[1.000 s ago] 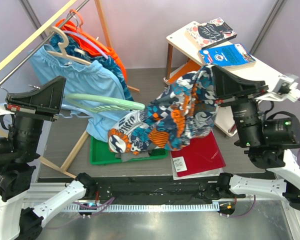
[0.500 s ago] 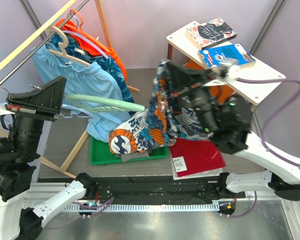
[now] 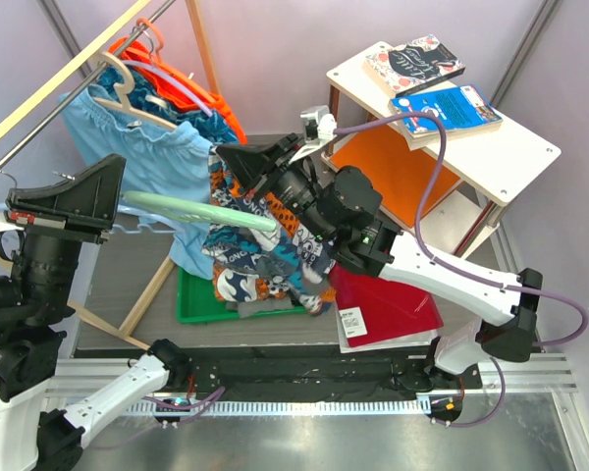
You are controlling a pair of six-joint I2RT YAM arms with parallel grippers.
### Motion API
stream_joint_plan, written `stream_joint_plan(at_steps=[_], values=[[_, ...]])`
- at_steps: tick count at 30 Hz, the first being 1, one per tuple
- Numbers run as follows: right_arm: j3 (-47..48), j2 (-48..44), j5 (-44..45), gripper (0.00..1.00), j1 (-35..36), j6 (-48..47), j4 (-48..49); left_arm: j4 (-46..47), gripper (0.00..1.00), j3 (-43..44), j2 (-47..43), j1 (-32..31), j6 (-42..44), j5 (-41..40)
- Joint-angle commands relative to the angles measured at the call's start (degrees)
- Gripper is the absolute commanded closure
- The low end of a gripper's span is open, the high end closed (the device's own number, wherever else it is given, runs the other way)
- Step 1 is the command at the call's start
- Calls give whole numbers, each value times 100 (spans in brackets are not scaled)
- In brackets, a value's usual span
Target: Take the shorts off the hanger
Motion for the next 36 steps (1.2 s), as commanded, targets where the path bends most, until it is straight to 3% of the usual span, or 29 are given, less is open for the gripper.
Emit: stream_joint_plan(at_steps=[1, 6, 11, 21, 24, 29, 36], values=[[-283, -390, 55, 99, -33, 244, 669, 142, 99, 98, -51, 29, 128, -128], [-707, -610, 187, 99, -182, 385, 670, 222, 99, 19, -16, 29, 49, -67], [-382, -471, 82, 99, -244, 350, 582, 213, 99, 27, -16, 29, 4, -32], [1593, 1076, -1376, 99, -182, 1579, 713, 107, 99, 238, -51, 29, 180, -172], [1797, 1296, -1693, 99, -182, 1861, 871, 99, 99, 230, -60, 29, 163, -155], [1369, 1069, -1571, 99, -235, 1730, 933, 107, 99, 177, -95, 29, 136, -146], [-326, 418, -1272, 99, -630, 2125, 1399, 169, 100, 36, -148, 29, 66, -120]])
